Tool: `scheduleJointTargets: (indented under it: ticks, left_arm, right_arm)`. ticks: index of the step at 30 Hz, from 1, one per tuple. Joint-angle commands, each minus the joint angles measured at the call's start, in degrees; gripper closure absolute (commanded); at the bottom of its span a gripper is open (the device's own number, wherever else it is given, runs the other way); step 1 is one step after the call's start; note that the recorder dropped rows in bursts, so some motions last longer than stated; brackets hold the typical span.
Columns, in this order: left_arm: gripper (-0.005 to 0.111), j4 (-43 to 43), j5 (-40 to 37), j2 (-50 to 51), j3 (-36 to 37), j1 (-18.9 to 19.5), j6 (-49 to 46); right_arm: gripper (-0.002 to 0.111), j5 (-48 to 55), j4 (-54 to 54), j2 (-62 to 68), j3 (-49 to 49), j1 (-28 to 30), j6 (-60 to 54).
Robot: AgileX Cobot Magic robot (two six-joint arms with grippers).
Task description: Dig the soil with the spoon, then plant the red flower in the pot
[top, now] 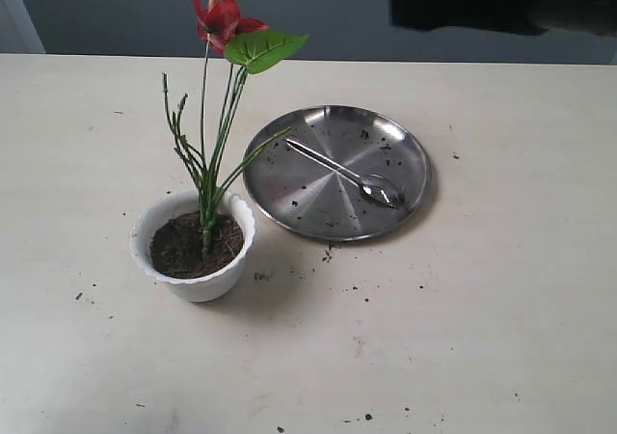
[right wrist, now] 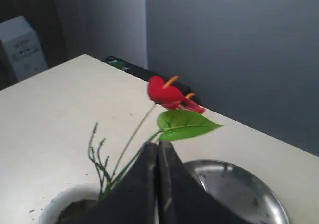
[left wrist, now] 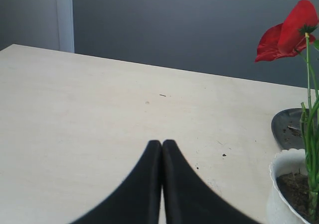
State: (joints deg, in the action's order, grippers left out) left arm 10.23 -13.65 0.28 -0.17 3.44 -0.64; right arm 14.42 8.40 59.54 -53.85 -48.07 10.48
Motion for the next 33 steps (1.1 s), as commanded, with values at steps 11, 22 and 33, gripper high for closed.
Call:
scheduleJointTargets:
  ticks: [11,22,33]
  left_arm:
    - [0.106,-0.09,-0.08,-0.28,0.17,-0.14,0.06]
    - [0.106,-0.09,-0.08,-0.28,0.17,-0.14,0.06]
    - [0.106,-0.09,-0.08,-0.28,0.17,-0.14,0.06]
  right_arm:
    - [0.109,-4.07,-6.06,-19.79,19.95,23.26,-0.56]
    - [0.109,-5.86,-10.51,-43.34,38.44,33.64,-0.56]
    - [0.109,-2.44,-10.26,-50.07,45.84,36.53,-0.56]
